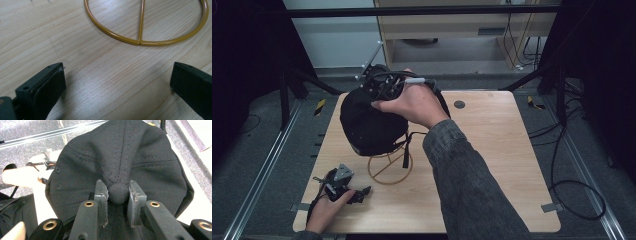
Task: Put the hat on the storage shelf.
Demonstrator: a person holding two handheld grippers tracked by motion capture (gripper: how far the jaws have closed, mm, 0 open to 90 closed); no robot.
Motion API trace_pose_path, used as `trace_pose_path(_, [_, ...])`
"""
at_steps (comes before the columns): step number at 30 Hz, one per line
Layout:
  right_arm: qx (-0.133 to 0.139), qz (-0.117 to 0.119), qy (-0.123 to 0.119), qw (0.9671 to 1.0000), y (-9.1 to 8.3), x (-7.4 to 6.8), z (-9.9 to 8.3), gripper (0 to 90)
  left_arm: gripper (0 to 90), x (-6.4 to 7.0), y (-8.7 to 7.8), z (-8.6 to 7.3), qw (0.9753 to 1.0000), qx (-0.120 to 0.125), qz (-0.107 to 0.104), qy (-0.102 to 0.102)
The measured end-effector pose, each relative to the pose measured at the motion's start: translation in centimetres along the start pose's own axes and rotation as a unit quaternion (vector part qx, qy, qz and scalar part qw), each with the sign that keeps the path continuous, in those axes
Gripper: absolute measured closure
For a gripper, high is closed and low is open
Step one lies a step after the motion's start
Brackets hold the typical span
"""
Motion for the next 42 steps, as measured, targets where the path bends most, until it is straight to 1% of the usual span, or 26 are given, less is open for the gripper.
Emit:
trace_pose_path(13, [-0.014, -0.001, 0.003, 0.9999, 1.3, 0.1, 0.0, 73.2, 0.0, 0.0, 0.0, 0.0, 1.0000, 0.001, 0.000, 0.000])
trace_pose_path(19, [-0.022, -0.002, -0.002, 0.9998, 2.0, 0.1, 0.0, 73.0, 0.0, 0.0, 0.0, 0.0, 1.0000, 0.001, 0.000, 0.000])
trace_pose_path(22, [-0.028, -0.003, 0.002, 0.9996, 2.2, 0.2, -0.1, 72.8, 0.0, 0.0, 0.0, 0.0, 1.0000, 0.001, 0.000, 0.000])
trace_pose_path(27, [-0.029, -0.002, 0.003, 0.9996, 2.6, 0.4, -0.2, 72.5, 0.0, 0.0, 0.0, 0.0, 1.0000, 0.001, -0.001, 0.000])
trace_pose_path(30, [-0.031, -0.001, 0.007, 0.9995, 2.8, 0.4, -0.2, 72.2, 0.0, 0.0, 0.0, 0.0, 1.0000, 0.001, 0.000, 0.000])
trace_pose_path(38, [-0.034, 0.004, 0.005, 0.9994, 3.4, 0.3, -0.3, 71.4, 0.0, 0.0, 0.0, 0.0, 1.0000, 0.001, -0.001, 0.000])
trace_pose_path(42, [-0.038, 0.004, 0.012, 0.9992, 3.6, 0.4, -0.4, 69.0, 0.0, 0.0, 0.0, 0.0, 1.0000, 0.001, 0.000, 0.000])
Point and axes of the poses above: each handheld gripper's, and its own axes: y roughly forward along the jaws, z roughly out of its top, x roughly to its right, the point moved 9 cm from there along y, roughly forward along the jaws, and after that the axes turned 14 degrees about y, right-handed, at the moved point
